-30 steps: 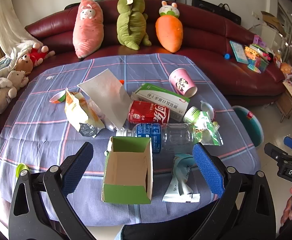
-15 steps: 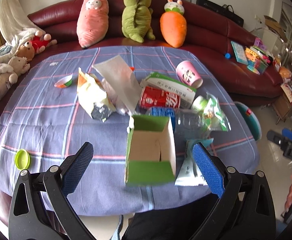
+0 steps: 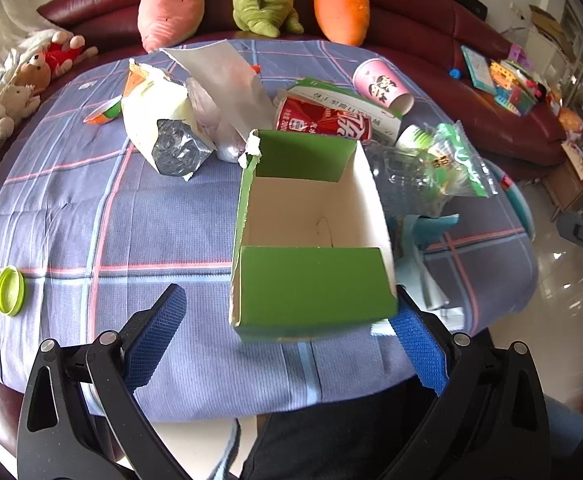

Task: Collect trash
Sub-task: 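Lower the left tool onto the green cardboard box and grasp its wall, then grasp the blue Pocari Sweat bottle with the right tool while the left tool lifts the box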

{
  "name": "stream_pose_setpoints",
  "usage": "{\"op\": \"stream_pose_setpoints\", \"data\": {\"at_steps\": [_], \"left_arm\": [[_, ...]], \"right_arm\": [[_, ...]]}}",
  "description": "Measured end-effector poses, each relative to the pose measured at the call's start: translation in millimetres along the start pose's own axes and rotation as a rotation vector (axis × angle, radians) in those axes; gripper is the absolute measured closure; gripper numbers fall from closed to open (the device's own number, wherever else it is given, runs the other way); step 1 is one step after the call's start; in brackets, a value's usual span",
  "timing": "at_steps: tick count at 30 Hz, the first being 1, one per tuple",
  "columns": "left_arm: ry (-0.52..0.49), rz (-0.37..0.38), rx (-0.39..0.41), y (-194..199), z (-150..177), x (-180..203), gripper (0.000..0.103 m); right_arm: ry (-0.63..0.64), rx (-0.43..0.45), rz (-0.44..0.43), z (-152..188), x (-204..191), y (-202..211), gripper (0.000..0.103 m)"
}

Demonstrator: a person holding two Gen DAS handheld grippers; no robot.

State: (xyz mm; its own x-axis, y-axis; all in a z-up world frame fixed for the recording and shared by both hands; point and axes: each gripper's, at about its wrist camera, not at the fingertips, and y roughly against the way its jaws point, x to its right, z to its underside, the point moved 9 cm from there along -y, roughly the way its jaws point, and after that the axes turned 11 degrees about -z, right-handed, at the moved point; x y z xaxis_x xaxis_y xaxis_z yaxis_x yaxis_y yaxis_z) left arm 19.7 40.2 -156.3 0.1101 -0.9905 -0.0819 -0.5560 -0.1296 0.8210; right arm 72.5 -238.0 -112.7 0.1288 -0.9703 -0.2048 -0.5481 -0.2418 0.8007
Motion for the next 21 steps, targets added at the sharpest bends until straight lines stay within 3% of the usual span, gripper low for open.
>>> {"op": "stream_pose_setpoints", "data": {"at_steps": [4,7,13,15,21], "left_arm": [[0.005,0.007,0.005,-18.5,2.7,2.7,0.004],[0.019,0.044,-0.007,-25.0,-3.3,-0.6,0.041],[0.093,0.061,0.029,-5.0,-24.5,-41.3,0.042],[0.123,0.077,0.043,5.2,-33.9,-56.0,0.042],[0.178,0.087,0.097,21.0,-70.5,-99.7,0.042]], "right_arm": [[0.025,-0.016,0.007,-0.5,-3.2,-6.6,0.006],[0.060,-0.019,0.007,-8.7,-10.3,-6.3,0.006],[0.249,-0.041,-0.030,-37.7,-51.9,-8.6,0.006],[0.341,-0.073,-0.083,-48.2,-81.0,-17.2,0.006],[0.634,-0.201,-0.137,-45.2,-156.2,-60.0,0.006]]}}
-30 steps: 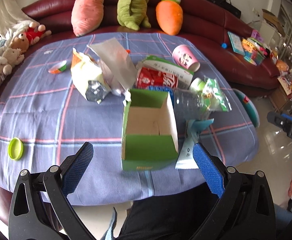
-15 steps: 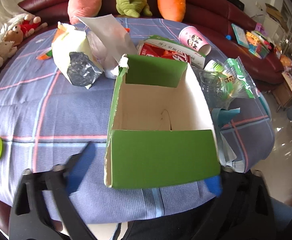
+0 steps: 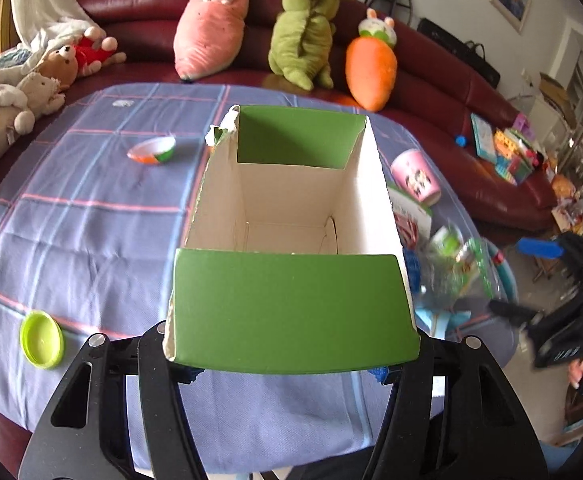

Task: Collect trash
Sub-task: 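Grasp the blue Pocari Sweat bottle with the right tool while the left tool lifts the box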

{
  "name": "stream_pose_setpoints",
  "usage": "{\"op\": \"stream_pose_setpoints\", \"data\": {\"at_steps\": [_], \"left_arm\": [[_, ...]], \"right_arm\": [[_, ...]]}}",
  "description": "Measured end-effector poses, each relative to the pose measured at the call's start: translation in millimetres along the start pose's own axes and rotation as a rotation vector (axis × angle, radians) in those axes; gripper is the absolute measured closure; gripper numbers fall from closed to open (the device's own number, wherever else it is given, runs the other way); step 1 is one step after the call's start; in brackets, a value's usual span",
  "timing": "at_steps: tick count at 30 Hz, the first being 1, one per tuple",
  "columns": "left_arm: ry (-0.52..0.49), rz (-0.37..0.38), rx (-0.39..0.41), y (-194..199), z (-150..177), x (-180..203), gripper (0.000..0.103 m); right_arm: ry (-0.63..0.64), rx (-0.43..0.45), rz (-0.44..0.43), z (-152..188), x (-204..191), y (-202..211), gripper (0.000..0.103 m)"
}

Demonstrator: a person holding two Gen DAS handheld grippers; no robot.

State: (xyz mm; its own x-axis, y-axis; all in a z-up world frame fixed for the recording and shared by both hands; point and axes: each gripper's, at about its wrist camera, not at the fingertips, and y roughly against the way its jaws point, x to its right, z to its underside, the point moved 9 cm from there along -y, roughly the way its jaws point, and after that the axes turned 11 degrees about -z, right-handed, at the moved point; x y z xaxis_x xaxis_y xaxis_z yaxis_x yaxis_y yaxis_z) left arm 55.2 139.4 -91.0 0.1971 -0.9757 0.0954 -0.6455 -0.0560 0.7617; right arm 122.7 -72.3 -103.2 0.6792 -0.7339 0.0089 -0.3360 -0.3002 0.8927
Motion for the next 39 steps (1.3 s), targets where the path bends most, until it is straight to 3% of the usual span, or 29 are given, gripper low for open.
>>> {"op": "stream_pose_setpoints", "data": {"at_steps": [3,7,15,16,20,27,34,39], "left_arm": [[0.022,0.012,0.005,-5.6,-15.4,-11.8,0.042],[0.042,0.012,-0.015,-22.2,-23.8,-19.9,0.042],[0.102,-0.008,-0.068,-49.9,-19.5,-43.7,0.042],[0.107,-0.011,-0.075,-52.8,-18.7,-45.8,0.042],[0.128,-0.014,-0.087,-55.1,-17.5,-54.1,0.042],[0.117,-0.009,-0.011,-18.2,-35.3,-50.3,0.042],[0.080,0.018,0.083,26.8,-65.8,-23.9,0.042],[0.002,0.094,0.098,39.6,-83.0,29.9,0.042]], "right_arm": [[0.152,-0.088,-0.007,-15.1,-24.9,-30.3,0.006],[0.272,-0.201,-0.013,-21.1,-38.4,-60.9,0.019],[0.385,-0.344,-0.028,-19.1,-47.4,-107.2,0.024],[0.399,-0.339,-0.019,-18.2,-49.1,-110.8,0.030],[0.355,-0.299,-0.064,-22.7,-55.7,-102.4,0.031],[0.164,-0.124,-0.141,-62.9,-47.4,-48.5,0.032],[0.030,0.011,-0.127,-85.8,-6.8,-3.7,0.032],[-0.124,0.109,-0.101,-79.9,51.2,30.6,0.032]]}}
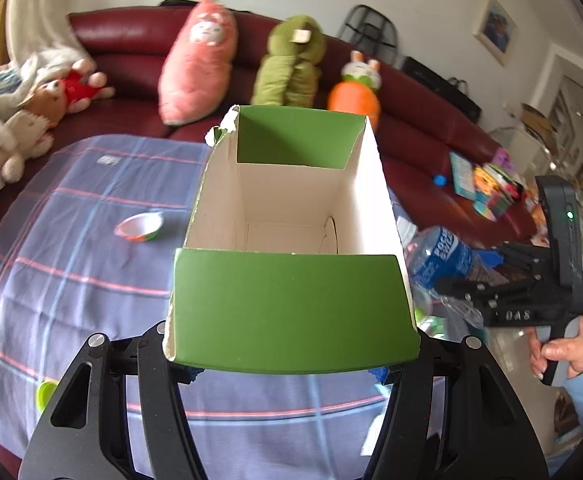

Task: Collect trash
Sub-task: 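Grasp the blue Pocari Sweat bottle with the right tool while the left tool lifts the box, then carry both items over the teal bin while the left tool releases the box inside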

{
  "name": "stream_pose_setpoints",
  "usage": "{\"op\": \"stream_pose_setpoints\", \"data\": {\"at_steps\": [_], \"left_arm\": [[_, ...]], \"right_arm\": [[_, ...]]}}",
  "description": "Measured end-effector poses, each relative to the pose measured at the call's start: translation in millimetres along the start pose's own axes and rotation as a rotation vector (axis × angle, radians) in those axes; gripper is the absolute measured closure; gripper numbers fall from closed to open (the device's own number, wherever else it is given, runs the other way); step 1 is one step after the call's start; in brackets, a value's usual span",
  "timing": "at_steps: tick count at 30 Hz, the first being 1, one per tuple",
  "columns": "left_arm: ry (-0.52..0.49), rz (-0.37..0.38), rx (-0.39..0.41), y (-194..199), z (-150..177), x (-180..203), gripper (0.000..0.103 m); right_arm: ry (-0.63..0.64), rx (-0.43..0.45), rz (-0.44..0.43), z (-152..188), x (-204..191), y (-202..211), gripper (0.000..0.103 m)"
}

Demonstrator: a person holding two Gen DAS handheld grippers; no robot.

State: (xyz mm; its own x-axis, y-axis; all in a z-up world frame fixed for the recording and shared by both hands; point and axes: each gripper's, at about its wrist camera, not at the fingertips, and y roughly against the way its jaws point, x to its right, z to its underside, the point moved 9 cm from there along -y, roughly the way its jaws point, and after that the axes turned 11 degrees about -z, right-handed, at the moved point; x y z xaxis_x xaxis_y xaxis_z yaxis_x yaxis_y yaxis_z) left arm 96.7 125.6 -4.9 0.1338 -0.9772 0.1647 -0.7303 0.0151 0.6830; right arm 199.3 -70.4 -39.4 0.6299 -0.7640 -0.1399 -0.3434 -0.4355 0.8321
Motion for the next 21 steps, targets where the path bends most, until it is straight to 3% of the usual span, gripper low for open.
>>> {"op": "stream_pose_setpoints", "data": {"at_steps": [5,13,21], "left_arm": [[-0.122,0.123,-0.038,-19.9,-6.7,91.5,0.042],[-0.346,0.334,-0.219,-73.3,28.2,278.8,0.042],[-0.540,0.345,-0.393,-149.5,85.9,428.6,0.042]], "right_arm": [[-0.210,0.113,0.049,29.2,77.5,55.0,0.032],[-0.539,0.269,0.162,129.7,207.4,134.2,0.032],[-0.798,0.371,0.159,224.2,297.2,143.6,0.032]]}}
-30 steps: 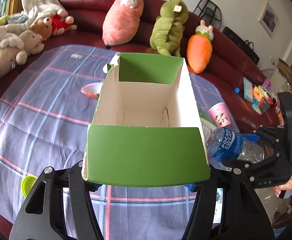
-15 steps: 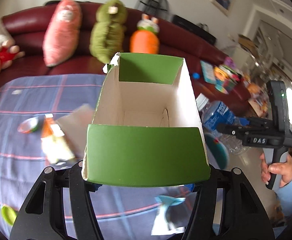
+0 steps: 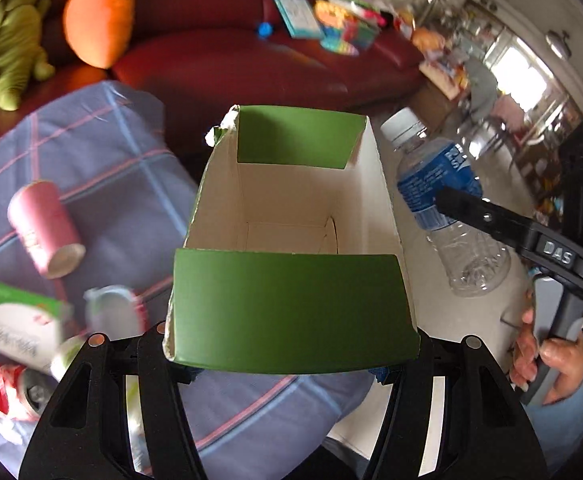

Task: Collect trash
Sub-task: 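Carry both items over the teal bin while the left tool releases the box inside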

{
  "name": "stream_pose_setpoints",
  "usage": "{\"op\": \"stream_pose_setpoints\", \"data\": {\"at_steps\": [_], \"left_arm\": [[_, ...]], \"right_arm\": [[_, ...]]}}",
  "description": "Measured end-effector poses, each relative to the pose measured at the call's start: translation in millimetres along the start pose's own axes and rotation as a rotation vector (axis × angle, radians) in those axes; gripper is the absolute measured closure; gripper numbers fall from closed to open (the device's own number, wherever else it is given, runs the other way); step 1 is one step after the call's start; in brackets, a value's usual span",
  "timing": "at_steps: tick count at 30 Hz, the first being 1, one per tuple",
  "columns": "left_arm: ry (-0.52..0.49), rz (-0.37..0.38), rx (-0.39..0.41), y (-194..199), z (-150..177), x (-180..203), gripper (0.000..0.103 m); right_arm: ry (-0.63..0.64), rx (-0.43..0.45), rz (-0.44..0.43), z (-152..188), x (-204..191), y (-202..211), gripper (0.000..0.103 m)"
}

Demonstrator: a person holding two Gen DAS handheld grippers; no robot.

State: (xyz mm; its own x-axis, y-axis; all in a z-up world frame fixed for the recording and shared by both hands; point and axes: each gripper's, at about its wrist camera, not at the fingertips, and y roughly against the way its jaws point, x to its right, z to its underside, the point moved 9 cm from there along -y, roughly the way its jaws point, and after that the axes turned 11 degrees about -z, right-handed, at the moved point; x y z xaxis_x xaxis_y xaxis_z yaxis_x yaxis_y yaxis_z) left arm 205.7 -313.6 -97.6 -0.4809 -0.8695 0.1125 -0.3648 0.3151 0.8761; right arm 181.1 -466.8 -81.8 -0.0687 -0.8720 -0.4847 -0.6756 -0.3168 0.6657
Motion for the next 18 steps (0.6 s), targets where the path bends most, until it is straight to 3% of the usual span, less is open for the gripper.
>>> {"op": "stream_pose_setpoints", "data": {"at_steps": [5,9,14,18], "left_arm": [[-0.038,-0.040,-0.113,-72.6,-16.6,38.9,0.042],[-0.049,-0.070,-0.175,-108.6,-24.3,51.5,0.038],[-0.039,-0.108,-0.187,-125.3,-23.2,51.0,0.026],[-0.017,-0.117,-0.196,-134.9,-19.7,39.9,0.026]], "right_arm": [[-0.091,-0.025,0.004,12.6,48.4,-14.2,0.032],[-0.156,-0.049,0.000,16.5,74.3,-32.2,0.032],[-0.185,-0.087,-0.011,20.4,89.0,-52.2,0.032],[-0.196,-0.113,-0.017,23.1,95.6,-64.8,0.032]]}}
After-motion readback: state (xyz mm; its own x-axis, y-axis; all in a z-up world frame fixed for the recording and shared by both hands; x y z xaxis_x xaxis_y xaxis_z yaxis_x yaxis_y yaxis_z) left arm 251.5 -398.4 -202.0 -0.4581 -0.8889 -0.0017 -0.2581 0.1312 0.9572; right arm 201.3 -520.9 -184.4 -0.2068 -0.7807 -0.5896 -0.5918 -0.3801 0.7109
